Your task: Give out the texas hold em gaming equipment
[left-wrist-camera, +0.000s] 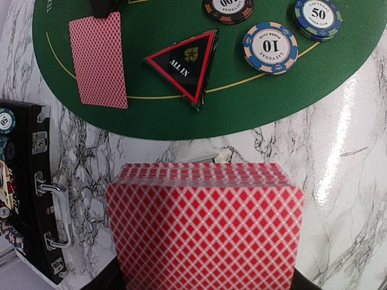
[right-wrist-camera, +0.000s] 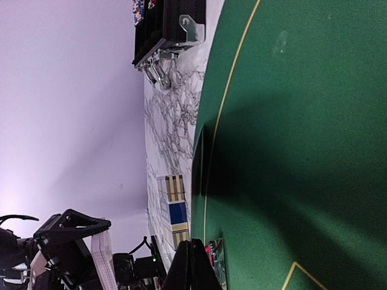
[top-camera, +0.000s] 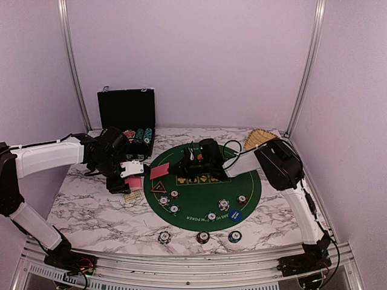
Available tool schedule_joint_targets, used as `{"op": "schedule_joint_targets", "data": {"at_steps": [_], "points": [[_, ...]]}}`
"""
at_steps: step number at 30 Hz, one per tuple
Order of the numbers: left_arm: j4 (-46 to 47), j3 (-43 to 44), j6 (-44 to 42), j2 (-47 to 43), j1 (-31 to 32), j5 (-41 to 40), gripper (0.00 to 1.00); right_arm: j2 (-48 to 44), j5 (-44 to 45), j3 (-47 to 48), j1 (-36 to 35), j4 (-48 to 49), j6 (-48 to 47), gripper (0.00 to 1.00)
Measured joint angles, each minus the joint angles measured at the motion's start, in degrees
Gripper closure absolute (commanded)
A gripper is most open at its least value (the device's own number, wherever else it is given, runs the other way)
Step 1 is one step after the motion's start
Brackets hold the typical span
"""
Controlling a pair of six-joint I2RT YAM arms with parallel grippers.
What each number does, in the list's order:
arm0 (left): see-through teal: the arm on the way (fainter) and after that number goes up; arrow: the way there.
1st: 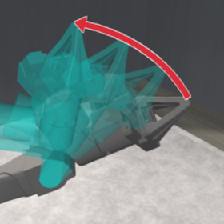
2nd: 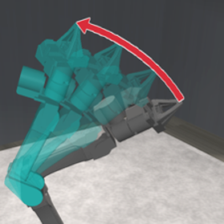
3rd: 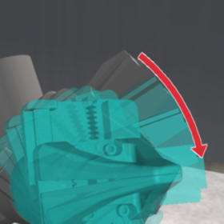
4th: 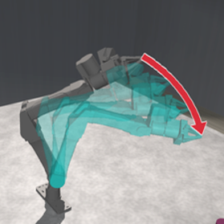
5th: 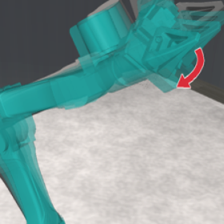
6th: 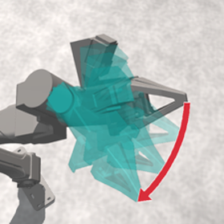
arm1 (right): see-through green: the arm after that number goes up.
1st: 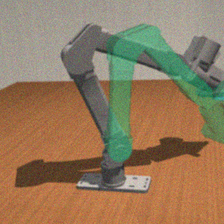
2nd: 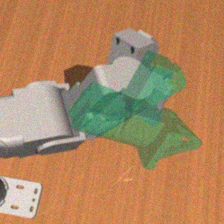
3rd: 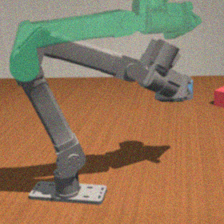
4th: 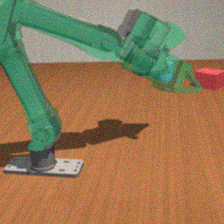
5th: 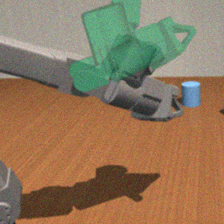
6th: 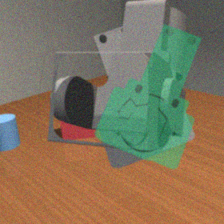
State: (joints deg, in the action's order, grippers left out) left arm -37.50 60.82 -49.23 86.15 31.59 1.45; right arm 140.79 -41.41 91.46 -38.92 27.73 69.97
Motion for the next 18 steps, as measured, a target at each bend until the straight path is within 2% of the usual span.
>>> {"op": "schedule_joint_targets", "data": {"at_steps": [9,11,15,16,18], "points": [[-0.13,0.00,0.22,0.02,0.00,0.66,0.91,-0.13,2.67,0.24,0.04,-7.32,-5.49,0.74],[-0.15,0.00,0.28,0.02,0.00,1.01,0.91,-0.81,3.32,-0.26,-0.07,-8.52,-6.71,0.64],[-0.13,0.02,0.46,0.02,0.00,1.29,0.91,-3.15,4.55,-1.27,-0.17,-10.78,-9.07,0.36],[-0.13,0.02,0.48,0.02,0.00,1.33,0.91,-4.20,5.05,-1.77,-0.22,-11.76,-10.03,0.27],[-0.13,0.04,0.63,0.02,0.00,1.55,0.91,-6.51,6.99,-2.73,-0.26,-14.32,-11.69,0.16]]}}
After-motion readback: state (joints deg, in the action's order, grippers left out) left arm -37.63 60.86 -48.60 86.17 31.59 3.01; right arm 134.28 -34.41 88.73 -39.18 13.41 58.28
